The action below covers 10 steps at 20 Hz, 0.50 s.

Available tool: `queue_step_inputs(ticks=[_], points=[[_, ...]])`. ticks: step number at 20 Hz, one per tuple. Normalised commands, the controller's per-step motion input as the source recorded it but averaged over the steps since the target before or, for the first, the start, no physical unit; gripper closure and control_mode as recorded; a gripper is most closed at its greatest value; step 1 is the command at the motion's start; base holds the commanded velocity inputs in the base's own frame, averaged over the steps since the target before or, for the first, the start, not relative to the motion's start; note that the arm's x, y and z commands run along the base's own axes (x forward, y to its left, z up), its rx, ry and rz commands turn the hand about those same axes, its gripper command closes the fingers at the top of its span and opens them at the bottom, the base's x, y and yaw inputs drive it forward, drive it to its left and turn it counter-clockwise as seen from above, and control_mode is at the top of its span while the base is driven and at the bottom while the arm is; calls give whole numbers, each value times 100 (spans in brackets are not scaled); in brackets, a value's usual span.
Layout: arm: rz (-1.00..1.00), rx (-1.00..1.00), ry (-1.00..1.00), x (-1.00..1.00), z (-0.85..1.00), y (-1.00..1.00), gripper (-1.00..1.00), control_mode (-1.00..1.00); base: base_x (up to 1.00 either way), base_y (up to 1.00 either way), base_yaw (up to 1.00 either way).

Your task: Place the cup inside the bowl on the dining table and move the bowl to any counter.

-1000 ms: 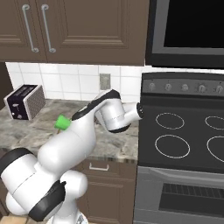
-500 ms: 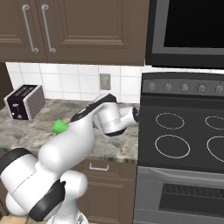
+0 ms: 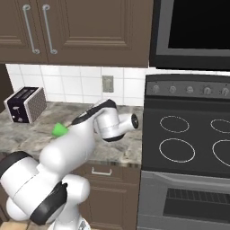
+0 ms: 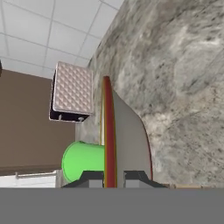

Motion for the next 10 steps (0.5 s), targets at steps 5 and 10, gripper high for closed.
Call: queue_step_inputs(ticks=[5,10], points=[[0,20,-4,15,0,0,100,-100,0,0,0],[0,17,-2,5,0,0,100,-100,0,0,0]])
